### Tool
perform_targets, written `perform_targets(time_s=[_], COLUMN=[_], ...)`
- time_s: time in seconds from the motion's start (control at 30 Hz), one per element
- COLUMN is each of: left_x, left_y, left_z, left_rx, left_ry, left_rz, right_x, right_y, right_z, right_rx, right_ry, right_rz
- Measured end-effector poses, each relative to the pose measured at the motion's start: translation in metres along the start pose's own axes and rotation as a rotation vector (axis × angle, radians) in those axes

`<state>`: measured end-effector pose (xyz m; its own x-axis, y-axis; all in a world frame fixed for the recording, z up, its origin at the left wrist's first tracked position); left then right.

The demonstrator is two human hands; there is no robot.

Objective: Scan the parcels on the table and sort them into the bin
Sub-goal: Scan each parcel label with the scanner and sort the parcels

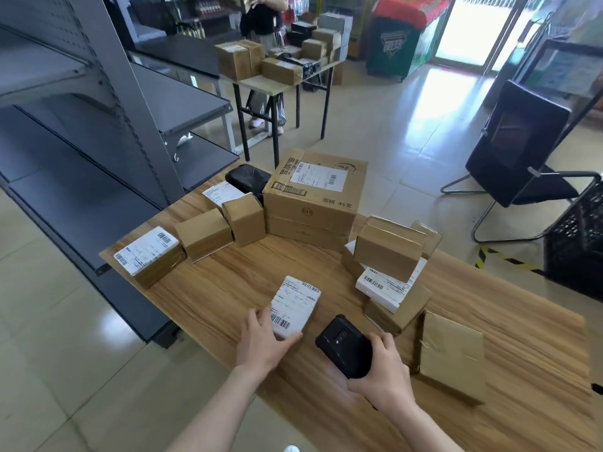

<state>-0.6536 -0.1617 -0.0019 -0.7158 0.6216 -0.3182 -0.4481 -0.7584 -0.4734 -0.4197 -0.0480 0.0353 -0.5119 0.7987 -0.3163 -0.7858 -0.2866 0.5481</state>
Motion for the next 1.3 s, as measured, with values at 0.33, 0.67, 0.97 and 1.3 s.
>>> perform_targets(time_s=[0.33, 0.67, 0.97, 1.3], left_x=[0.013, 0.020, 0.023, -0.032], left_y=[-0.018, -0.031, -0.042, -0.073], left_z=[0.002, 0.025, 0.026, 0.011], left_rx=[0.049, 0.130, 0.117, 0.112], left_ry=[-0.033, 0.100, 0.118, 0.081], left_rz=[-0.190, -0.526, -0.634, -0.701], right_x=[0.006, 0.016, 0.010, -0.056], right_y=[0.021, 0.056, 0.045, -0.006], right_z=[0.021, 0.038, 0.036, 0.069], right_rx=[-0.269, -0.570, -0.523, -0.230], right_ry=[-0.038, -0.030, -0.089, -0.230], right_rz=[0.152, 0.276, 0.204, 0.000])
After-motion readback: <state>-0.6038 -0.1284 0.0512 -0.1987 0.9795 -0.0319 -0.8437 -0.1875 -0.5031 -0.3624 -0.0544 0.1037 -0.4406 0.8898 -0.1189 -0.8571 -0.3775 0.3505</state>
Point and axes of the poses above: each hand's wrist, its own x-axis towards the middle knuckle, its own z-axis out of the back of the hand, y = z × x, the point moved 10 cm from there along x, towards the middle knuckle, and after that the axes turned 2 degrees about z, right-handed, at the moved point
